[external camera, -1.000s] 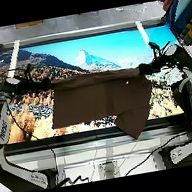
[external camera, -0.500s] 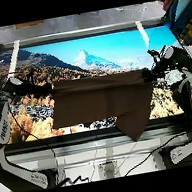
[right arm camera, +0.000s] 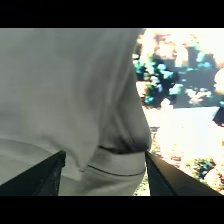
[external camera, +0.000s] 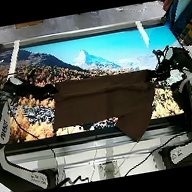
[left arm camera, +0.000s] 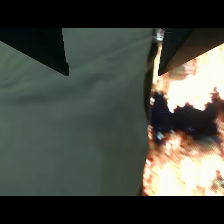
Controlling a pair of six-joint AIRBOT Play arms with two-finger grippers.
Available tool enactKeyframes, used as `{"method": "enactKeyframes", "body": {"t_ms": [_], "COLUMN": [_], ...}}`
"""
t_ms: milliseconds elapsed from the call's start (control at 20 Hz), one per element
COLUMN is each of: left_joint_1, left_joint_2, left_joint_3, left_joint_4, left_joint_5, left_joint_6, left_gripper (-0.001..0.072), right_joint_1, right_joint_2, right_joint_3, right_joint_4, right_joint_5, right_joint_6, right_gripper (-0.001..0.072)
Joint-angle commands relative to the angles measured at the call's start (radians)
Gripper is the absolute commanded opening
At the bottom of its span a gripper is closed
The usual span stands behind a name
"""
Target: Fold the clothes and pants, and hang the long-sleeved shirts on hangers.
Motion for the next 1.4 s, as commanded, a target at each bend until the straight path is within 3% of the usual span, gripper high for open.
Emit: {"method": "enactKeyframes", "body": {"t_ms": [0, 150, 250, 450, 700, 800, 950, 1100, 1200, 1350], "left_joint_1": [0.0, 0.017, 0.043, 0.113, 0.159, 0.161, 0.161, 0.161, 0.161, 0.174], "left_joint_2": [0.001, 0.033, 0.087, 0.248, 0.476, 0.546, 0.61, 0.618, 0.617, 0.617], "left_joint_3": [0.001, 0.001, 0.001, 0.001, 0.001, 0.001, 0.0, -0.002, -0.036, -0.145], "left_joint_4": [-0.023, -0.01, -0.002, 0.004, 0.004, 0.004, 0.004, 0.004, 0.004, 0.005], "left_joint_5": [-0.054, -0.107, -0.132, -0.201, -0.246, -0.247, -0.254, -0.256, -0.251, -0.23], "left_joint_6": [0.002, 0.024, 0.041, 0.138, 0.189, 0.189, 0.188, 0.188, 0.188, 0.188], "left_gripper": [0.0622, 0.061, 0.0462, 0.046, 0.046, 0.046, 0.046, 0.046, 0.046, 0.0461], "right_joint_1": [-0.002, -0.02, -0.055, -0.157, -0.253, -0.25, -0.243, -0.243, -0.243, -0.243], "right_joint_2": [0.014, 0.079, 0.158, 0.406, 0.619, 0.631, 0.628, 0.627, 0.627, 0.611], "right_joint_3": [0.0, -0.014, -0.08, -0.428, -0.945, -1.032, -1.033, -1.033, -1.033, -1.033], "right_joint_4": [-0.031, -0.093, -0.096, -0.067, 0.317, 0.427, 0.389, 0.47, 0.501, 0.498], "right_joint_5": [0.026, 0.109, 0.147, 0.188, 0.141, 0.083, 0.026, -0.093, -0.13, -0.129], "right_joint_6": [0.015, 0.002, -0.034, -0.18, -0.447, -0.474, -0.422, -0.404, -0.406, -0.409], "right_gripper": [0.0548, 0.0544, 0.0375, 0.0371, 0.0371, 0.0369, 0.0369, 0.0365, 0.0256, 0.0246]}}
